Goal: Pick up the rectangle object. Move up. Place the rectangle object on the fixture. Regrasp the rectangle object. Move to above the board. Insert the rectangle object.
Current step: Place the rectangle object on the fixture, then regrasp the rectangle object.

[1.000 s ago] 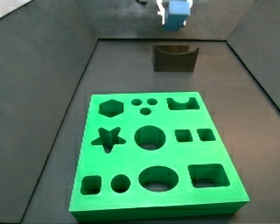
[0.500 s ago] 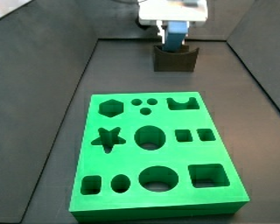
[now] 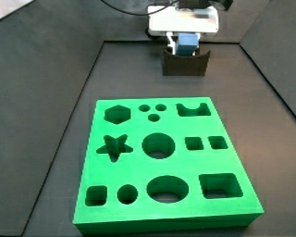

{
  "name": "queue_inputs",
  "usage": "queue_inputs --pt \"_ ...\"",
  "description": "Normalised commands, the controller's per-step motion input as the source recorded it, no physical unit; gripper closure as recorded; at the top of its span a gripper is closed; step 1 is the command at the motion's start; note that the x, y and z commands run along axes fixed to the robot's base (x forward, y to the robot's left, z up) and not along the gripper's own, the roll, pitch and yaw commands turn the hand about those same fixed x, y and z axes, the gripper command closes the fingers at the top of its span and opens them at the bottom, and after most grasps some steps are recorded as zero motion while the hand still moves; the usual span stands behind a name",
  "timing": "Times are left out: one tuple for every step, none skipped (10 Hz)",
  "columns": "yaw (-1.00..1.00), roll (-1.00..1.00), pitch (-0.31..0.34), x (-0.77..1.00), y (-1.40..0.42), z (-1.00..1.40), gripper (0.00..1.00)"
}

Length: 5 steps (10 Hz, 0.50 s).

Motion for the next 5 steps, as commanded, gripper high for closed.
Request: queue_inputs --pt "0.00 0.00 0.000 0.00 0.00 0.00 0.00" --pt "0.08 -0.02 0.023 0.00 0.00 1.00 0.00" --pt "0.09 -0.02 0.028 -0.01 0.00 1.00 0.00" --pt "0.08 0.00 0.043 -0.03 0.00 1.00 0.00" --pt "0.06 0.03 0.063 -0.03 -0.01 1.00 0.00"
